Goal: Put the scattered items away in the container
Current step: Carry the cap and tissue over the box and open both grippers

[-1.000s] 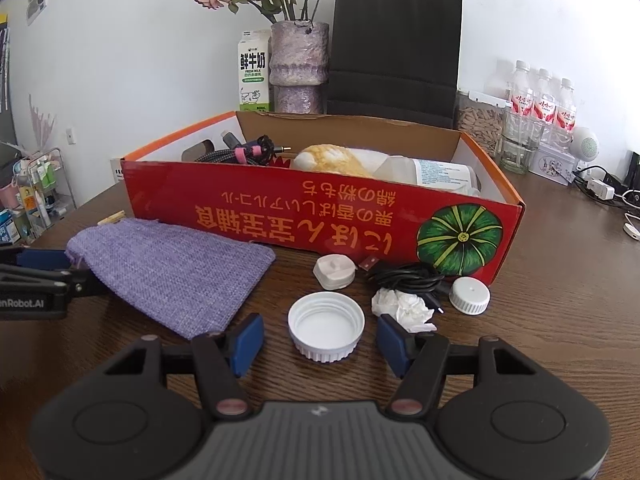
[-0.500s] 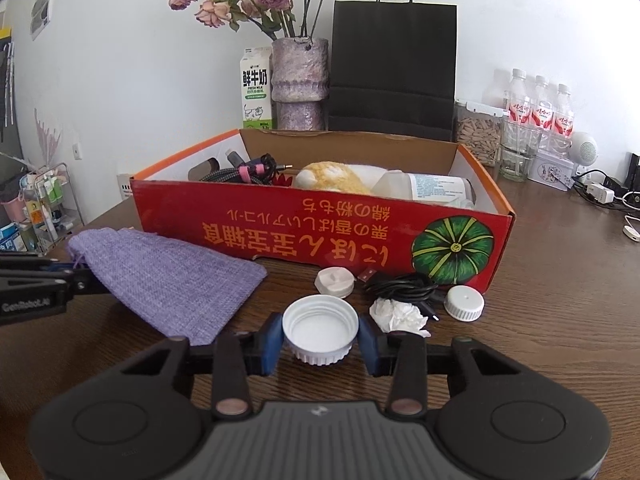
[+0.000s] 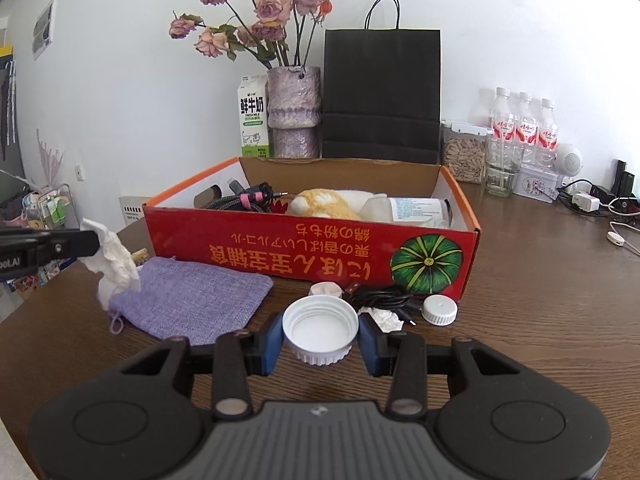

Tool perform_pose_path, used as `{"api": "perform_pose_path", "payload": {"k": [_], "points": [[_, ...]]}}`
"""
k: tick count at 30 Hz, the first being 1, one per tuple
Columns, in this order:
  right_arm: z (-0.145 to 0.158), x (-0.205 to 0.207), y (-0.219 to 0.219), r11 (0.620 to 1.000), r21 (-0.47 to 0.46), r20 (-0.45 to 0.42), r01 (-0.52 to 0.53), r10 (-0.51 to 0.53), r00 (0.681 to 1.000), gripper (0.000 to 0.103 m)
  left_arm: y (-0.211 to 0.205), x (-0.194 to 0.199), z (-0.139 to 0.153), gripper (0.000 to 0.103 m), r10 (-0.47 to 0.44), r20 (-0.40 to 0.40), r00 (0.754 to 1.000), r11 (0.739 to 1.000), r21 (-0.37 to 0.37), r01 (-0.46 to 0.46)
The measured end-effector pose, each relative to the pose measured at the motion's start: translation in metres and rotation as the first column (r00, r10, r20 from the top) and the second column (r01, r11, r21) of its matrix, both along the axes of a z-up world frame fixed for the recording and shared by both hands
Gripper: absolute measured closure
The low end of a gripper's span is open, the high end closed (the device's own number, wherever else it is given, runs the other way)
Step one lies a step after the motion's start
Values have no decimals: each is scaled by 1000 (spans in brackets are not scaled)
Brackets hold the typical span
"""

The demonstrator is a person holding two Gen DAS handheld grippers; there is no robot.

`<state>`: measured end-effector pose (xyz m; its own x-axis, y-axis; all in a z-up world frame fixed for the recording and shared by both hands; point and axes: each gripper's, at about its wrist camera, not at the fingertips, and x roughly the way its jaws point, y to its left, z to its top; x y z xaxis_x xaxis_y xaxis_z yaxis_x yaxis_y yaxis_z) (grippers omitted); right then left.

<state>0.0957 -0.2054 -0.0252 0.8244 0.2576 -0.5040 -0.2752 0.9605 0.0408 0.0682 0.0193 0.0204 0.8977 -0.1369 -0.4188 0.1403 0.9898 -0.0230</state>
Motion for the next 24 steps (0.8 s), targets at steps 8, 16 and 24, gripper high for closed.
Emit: {"api": "perform_pose_path", "payload": {"k": [8, 16, 24], "points": [[14, -7, -9, 1000, 14, 48, 15, -16, 999, 64, -5, -6, 18, 100, 17, 67, 998, 1000, -16, -16], [42, 13, -5, 999, 28, 145, 21, -24, 989, 64, -15, 28, 41, 99, 48, 140, 989, 996, -87, -36], [75, 74, 7, 997, 66, 241, 49, -64, 968, 64, -28, 100, 56, 99, 113, 198, 974, 982, -173, -79]]}}
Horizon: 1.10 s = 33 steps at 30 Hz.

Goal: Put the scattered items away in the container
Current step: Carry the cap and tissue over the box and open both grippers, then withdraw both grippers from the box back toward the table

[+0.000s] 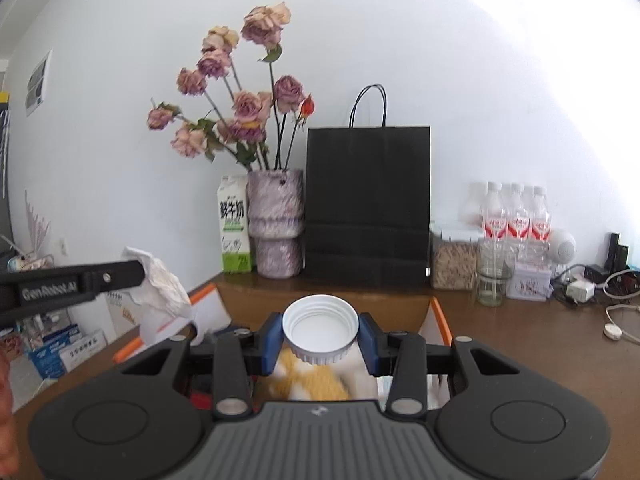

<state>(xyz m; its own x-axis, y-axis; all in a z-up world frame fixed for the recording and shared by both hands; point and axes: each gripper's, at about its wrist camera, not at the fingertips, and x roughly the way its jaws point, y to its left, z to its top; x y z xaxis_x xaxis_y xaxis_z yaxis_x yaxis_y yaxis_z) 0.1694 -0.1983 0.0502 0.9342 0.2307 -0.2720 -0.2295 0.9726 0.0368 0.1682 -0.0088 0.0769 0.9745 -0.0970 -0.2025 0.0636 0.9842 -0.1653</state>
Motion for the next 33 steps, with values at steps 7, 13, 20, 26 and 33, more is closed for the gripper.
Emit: {"api": "perform_pose_path", "payload": {"k": [7, 13, 20, 26, 33], "points": [[-8, 72, -2, 995, 64, -10, 79, -78, 997, 64, -11, 70, -19, 99, 64, -5, 998, 998, -2, -64], [-36, 90, -11, 994, 57, -92, 98, -92, 992, 64, -11, 88, -50, 99, 76, -100, 992, 996, 59, -71], [-43, 89, -5, 995, 36, -88, 96, -92, 992, 64, -13, 83, -54, 99, 81, -97, 992, 994, 80, -74], [-45, 84, 0, 996, 10, -84, 89, -88, 993, 61, -10, 81, -54, 69, 72, -110, 991, 996, 56, -66], [-39, 70, 0, 993, 6, -19, 117, -117, 993, 0, -9, 69, -49, 0, 188, -37, 981, 979, 82, -185]]}}
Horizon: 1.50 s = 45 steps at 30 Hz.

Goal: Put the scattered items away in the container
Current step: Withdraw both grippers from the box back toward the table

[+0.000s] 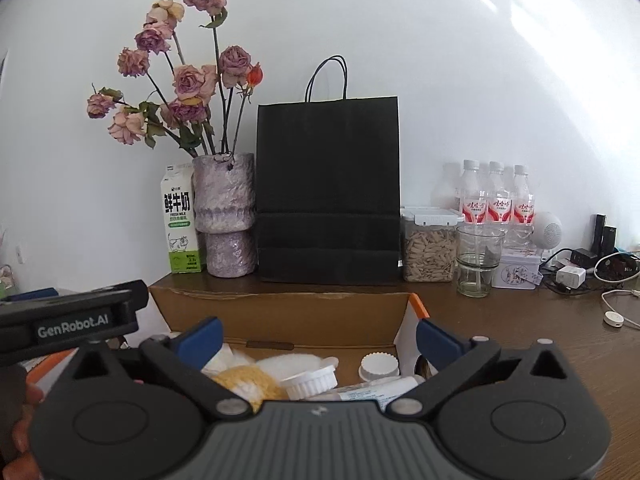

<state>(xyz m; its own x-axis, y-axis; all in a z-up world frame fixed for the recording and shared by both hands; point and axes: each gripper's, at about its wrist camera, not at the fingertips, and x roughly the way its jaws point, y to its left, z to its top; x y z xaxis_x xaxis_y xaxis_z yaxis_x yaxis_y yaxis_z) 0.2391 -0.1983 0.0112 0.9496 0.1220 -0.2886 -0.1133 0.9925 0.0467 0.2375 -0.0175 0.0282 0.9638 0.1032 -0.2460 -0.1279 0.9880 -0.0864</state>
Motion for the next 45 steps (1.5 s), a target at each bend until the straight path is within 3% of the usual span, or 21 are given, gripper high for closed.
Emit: {"api": "perform_pose_path", "payload": {"k": [45], "points": [[-7, -22, -1, 998, -55, -20, -1, 0, 1000, 0, -1, -20, -10, 0, -14, -5, 1000, 1000, 22, 14]]}}
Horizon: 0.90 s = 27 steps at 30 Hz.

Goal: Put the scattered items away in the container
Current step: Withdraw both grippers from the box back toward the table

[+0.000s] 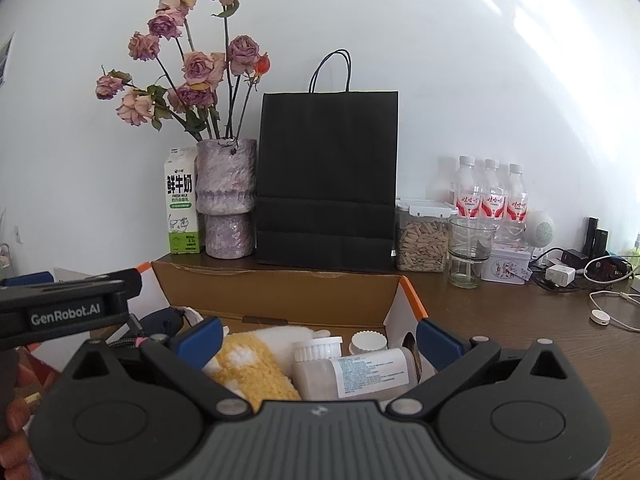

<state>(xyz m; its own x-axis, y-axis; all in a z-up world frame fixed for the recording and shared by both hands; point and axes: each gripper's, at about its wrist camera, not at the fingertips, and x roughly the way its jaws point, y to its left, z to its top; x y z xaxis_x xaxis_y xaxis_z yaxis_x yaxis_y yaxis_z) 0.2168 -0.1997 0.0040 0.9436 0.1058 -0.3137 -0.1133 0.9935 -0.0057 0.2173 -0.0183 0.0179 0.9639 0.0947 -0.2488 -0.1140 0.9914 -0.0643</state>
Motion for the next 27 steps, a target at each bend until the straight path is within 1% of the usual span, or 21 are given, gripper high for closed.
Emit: {"api": "perform_pose_path", "payload": {"k": [6, 12, 21, 24, 27], "points": [[1, -11, -2, 1000, -7, 20, -12, 12, 1000, 0, -2, -8, 1, 0, -13, 17, 1000, 1000, 9, 13], [0, -21, -2, 999, -17, 38, -31, 32, 999, 0, -6, -18, -3, 0, -30, 27, 999, 999, 46, 29], [-8, -40, -9, 1000, -16, 39, -26, 26, 999, 0, -3, -40, -5, 0, -35, 64, 997, 998, 63, 31], [-12, -51, -10, 999, -32, 27, -24, 25, 999, 0, 0, -53, -1, 0, -34, 59, 998, 998, 62, 30], [-15, -63, -11, 998, -48, 5, -33, 33, 999, 0, 2, -68, 0, 0, -50, 31, 998, 997, 68, 48]]}}
